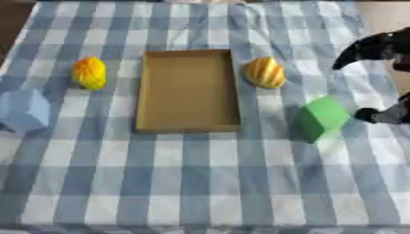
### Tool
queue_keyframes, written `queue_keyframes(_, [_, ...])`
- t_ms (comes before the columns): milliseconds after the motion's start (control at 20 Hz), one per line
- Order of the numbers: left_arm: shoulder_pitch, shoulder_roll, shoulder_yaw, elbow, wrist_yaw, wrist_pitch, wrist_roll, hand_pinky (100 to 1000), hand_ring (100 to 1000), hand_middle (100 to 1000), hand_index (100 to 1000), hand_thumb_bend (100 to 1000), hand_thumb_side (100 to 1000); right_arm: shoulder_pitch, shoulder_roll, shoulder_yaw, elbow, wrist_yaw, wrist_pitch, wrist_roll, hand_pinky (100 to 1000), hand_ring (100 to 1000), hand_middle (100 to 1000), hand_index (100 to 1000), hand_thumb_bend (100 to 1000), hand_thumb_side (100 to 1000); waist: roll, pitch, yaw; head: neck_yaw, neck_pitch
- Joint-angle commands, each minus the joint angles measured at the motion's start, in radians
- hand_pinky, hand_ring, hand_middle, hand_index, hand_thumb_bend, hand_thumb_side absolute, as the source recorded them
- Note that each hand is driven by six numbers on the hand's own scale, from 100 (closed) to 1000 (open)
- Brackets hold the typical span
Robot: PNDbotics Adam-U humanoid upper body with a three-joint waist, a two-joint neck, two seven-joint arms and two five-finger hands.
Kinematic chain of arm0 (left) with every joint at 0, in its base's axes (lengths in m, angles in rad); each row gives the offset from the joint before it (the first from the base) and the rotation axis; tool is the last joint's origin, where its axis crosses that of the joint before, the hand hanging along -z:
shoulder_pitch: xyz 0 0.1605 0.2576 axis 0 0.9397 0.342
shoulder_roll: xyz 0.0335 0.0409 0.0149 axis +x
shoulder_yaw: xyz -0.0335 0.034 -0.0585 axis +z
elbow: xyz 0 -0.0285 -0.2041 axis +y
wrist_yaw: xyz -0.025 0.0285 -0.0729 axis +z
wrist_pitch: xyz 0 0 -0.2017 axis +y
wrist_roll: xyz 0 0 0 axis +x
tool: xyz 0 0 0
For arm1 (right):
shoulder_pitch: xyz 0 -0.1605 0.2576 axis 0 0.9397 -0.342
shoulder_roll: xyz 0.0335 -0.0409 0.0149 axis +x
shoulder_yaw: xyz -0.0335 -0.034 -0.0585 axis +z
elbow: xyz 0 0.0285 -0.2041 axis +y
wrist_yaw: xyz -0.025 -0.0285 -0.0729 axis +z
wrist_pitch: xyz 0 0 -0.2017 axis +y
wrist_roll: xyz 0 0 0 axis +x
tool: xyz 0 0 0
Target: Pick up objects on the table and place them in the box.
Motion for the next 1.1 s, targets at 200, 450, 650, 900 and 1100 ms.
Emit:
queue_keyframes(200, [-0.018, 0.020, 0.002, -0.013, -0.002, 0.002, -0.004, 847, 880, 826, 933, 607, 891, -0.002, -0.035, -0.002, -0.028, 0.013, -0.008, -0.021, 888, 889, 835, 883, 449, 193, 0.000, -0.012, 0.003, 0.000, 0.005])
queue_keyframes(450, [-0.020, 0.015, 0.000, -0.013, -0.001, 0.003, -0.007, 846, 881, 826, 932, 604, 893, -0.006, -0.022, 0.014, -0.008, 0.033, -0.018, -0.021, 890, 893, 842, 885, 447, 210, -0.001, -0.008, 0.009, -0.003, 0.004])
queue_keyframes(650, [-0.020, 0.011, 0.001, -0.013, 0.002, 0.003, -0.006, 846, 881, 827, 931, 603, 895, -0.010, -0.013, 0.028, 0.010, 0.041, -0.027, -0.008, 890, 894, 846, 884, 445, 228, -0.001, -0.004, 0.011, -0.006, 0.004])
queue_keyframes(900, [-0.022, 0.005, -0.001, -0.014, 0.003, 0.003, -0.008, 845, 881, 828, 929, 601, 896, -0.026, 0.005, 0.054, 0.050, 0.056, -0.039, 0.010, 890, 896, 850, 884, 449, 246, -0.001, 0.001, 0.014, -0.012, 0.003])
queue_keyframes(1100, [-0.023, 0.002, -0.002, -0.016, 0.004, 0.003, -0.008, 845, 881, 828, 928, 600, 897, -0.046, 0.026, 0.070, 0.099, 0.077, -0.048, 0.010, 890, 896, 852, 883, 450, 252, 0.001, 0.003, 0.016, -0.019, 0.000])
